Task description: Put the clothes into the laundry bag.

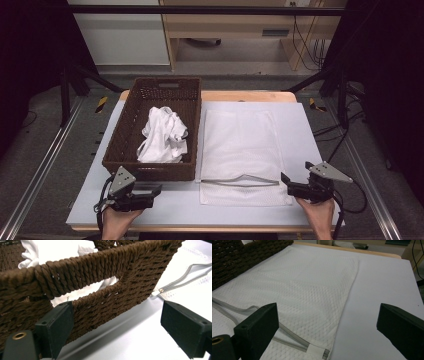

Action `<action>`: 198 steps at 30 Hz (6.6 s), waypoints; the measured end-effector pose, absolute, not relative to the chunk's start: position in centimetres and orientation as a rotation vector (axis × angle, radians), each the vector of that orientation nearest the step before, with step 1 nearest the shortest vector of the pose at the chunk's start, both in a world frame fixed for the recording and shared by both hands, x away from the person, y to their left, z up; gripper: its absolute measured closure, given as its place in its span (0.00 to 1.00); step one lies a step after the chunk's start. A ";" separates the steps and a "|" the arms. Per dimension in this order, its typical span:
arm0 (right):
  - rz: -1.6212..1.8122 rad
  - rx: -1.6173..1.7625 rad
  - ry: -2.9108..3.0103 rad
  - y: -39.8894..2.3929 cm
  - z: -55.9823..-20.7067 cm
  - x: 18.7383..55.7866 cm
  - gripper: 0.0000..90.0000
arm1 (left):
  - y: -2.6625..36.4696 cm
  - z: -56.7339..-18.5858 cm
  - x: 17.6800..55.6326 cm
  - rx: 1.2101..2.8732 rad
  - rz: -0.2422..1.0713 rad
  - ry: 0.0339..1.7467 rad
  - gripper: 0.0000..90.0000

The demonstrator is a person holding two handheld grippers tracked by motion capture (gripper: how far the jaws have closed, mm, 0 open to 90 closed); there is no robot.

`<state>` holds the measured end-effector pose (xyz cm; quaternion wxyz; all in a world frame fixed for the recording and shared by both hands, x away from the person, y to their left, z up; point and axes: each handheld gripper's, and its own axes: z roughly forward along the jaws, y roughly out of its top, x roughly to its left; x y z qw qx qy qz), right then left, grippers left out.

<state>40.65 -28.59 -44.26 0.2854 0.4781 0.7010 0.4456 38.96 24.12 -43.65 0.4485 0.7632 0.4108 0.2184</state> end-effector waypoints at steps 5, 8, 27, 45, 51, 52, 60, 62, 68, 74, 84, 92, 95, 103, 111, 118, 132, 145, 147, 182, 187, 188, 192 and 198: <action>1.199 1.260 1.870 -28.2 -43.8 40.4 0.05 | 24.1 -43.0 38.4 1.872 0.557 1.004 0.12; 1.213 1.264 1.871 -28.0 -43.8 40.4 0.05 | 24.1 -42.6 38.2 1.861 0.557 1.006 0.12; 1.207 1.253 1.882 -27.1 -43.1 40.5 0.06 | 24.3 -38.6 38.6 1.769 0.611 0.991 0.12; 1.213 1.265 1.863 -26.9 -43.0 40.6 0.06 | 22.8 -34.7 43.7 1.781 0.690 0.968 0.12; 1.216 1.265 1.873 -26.8 -43.0 40.6 0.06 | 22.4 -33.9 46.7 1.829 0.717 0.991 0.12; 1.214 1.264 1.872 -26.7 -43.1 40.7 0.06 | 22.3 -33.8 47.2 1.839 0.722 0.999 0.12; 1.210 1.268 1.876 -26.8 -43.2 40.8 0.06 | 21.6 -32.9 50.5 1.907 0.761 1.015 0.12; 1.210 1.268 1.875 -26.8 -43.2 40.8 0.06 | 21.3 -32.9 51.3 1.916 0.761 1.017 0.12; 1.208 1.271 1.879 -26.7 -43.3 40.9 0.06 | 20.3 -33.2 54.2 1.961 0.777 1.050 0.12; 1.206 1.277 1.882 -26.9 -43.4 40.9 0.06 | 20.1 -34.7 56.7 1.966 0.717 1.124 0.12; 1.206 1.285 1.878 -27.1 -43.6 41.0 0.05 | 20.7 -37.5 59.9 2.050 0.596 1.269 0.09; 1.201 1.290 1.879 -27.2 -43.7 41.0 0.05 | 20.2 -39.4 61.0 2.143 0.532 1.331 0.10; 1.202 1.298 1.879 -27.3 -43.8 41.1 0.05 | 20.1 -39.7 61.2 2.174 0.523 1.354 0.08; 1.192 1.297 1.888 -27.2 -44.0 41.1 0.04 | 20.0 -40.9 61.6 2.199 0.436 1.424 0.04; 1.181 1.310 1.894 -27.3 -44.2 41.2 0.04 | 19.3 -42.5 62.0 2.288 0.430 1.455 0.00; 1.174 1.308 1.901 -27.1 -44.3 41.2 0.04 | 18.8 -43.5 61.7 2.381 0.406 1.455 0.04; 1.197 1.295 1.882 -27.5 -44.0 40.9 0.07 | 19.2 -42.1 61.0 2.389 0.400 1.514 0.80; 1.207 1.300 1.881 -27.5 -43.9 40.9 0.07 | 20.9 -37.7 58.5 2.108 0.605 1.365 0.87; 1.207 1.295 1.879 -27.5 -43.9 40.9 0.08 | 21.5 -36.9 57.8 2.063 0.620 1.337 0.87; 1.209 1.284 1.880 -27.2 -43.9 40.9 0.08 | 22.1 -24.5 47.6 1.592 0.898 0.854 0.88; 1.211 1.275 1.879 -27.2 -43.9 40.9 0.08 | 21.8 -22.9 46.8 1.553 0.895 0.804 0.88; 1.209 1.273 1.877 -27.2 -43.9 40.9 0.08 | 21.6 -22.6 46.5 1.555 0.886 0.804 0.88; 1.216 1.274 1.876 -27.1 -43.8 40.8 0.09 | 20.9 -21.9 45.7 1.540 0.887 0.772 0.88; 1.219 1.258 1.873 -27.1 -43.8 40.7 0.10 | 19.7 -20.9 44.5 1.521 0.874 0.727 0.88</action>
